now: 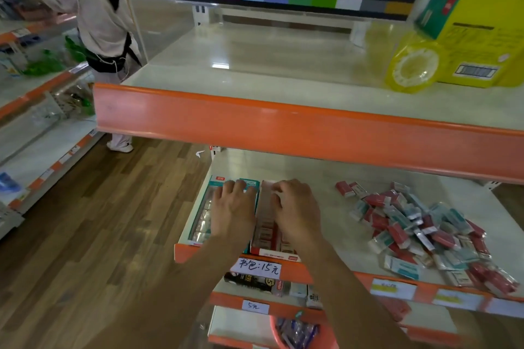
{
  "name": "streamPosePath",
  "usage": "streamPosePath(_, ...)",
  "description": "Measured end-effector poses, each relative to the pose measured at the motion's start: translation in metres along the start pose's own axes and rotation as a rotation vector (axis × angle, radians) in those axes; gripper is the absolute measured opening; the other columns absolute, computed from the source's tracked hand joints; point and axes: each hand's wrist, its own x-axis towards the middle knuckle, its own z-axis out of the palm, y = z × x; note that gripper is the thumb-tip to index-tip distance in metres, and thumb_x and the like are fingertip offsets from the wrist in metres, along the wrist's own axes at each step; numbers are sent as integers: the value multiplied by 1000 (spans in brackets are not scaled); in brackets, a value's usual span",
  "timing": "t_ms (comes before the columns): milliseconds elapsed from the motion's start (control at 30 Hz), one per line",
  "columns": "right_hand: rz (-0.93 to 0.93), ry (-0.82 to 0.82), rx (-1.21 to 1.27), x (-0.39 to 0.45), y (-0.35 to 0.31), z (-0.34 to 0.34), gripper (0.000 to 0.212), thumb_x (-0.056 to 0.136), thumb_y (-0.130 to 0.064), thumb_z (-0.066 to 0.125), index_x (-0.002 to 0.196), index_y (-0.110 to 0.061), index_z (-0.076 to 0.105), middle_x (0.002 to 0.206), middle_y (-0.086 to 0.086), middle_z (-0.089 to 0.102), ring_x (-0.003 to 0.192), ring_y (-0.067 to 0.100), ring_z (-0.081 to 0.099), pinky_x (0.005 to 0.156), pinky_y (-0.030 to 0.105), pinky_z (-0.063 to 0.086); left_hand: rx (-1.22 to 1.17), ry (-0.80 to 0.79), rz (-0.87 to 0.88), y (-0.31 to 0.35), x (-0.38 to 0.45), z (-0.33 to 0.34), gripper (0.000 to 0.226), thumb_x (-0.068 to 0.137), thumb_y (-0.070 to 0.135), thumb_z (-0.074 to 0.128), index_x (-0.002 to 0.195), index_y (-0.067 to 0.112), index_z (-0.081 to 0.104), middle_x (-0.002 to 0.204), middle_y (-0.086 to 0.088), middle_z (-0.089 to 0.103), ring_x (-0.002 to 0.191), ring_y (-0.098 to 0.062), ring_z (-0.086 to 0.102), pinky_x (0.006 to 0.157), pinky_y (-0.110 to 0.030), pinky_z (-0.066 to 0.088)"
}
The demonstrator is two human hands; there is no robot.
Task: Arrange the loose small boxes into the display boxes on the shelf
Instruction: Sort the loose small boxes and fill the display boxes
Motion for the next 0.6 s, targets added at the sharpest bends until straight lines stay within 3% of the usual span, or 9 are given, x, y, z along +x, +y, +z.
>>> streamPosePath(233, 198, 11, -24, -15, 62, -26, 23, 91, -22, 54, 109, -22, 67, 110, -1, 62, 106, 19, 56, 82, 35, 52, -87, -10, 104, 52, 11, 12, 38, 84, 17, 51, 121, 22, 56, 122, 1, 52, 114, -22, 42, 97, -32, 29)
streamPosePath(333, 325, 22, -17, -25, 86, -36, 29, 90, -27, 54, 118, -23, 64, 122, -2, 58, 109, 18, 57, 84, 33, 51, -120, -15, 178, 77, 15, 19, 37, 84, 17, 51, 120, 19, 59, 123, -1, 55, 116, -25, 44, 99, -33, 28)
streamPosePath(433, 446, 48, -45, -39, 109, -44, 32, 90, -29, 56, 122, -23, 60, 129, -4, 52, 102, 18, 61, 71, 26, 44, -187, -54, 244, 104, 20, 28, 37, 86, 17, 46, 121, 18, 57, 126, -2, 52, 120, -24, 42, 102, -33, 31)
streamPosePath(600, 397, -19, -133, -47, 132, -53, 37, 88, -24, 52, 124, -22, 57, 141, -3, 44, 102, 19, 61, 66, 25, 43, -223, -249, 286, 153, 31, 45, 50, 87, 12, 52, 136, 14, 39, 144, -3, 34, 133, -24, 26, 104, -35, 35)
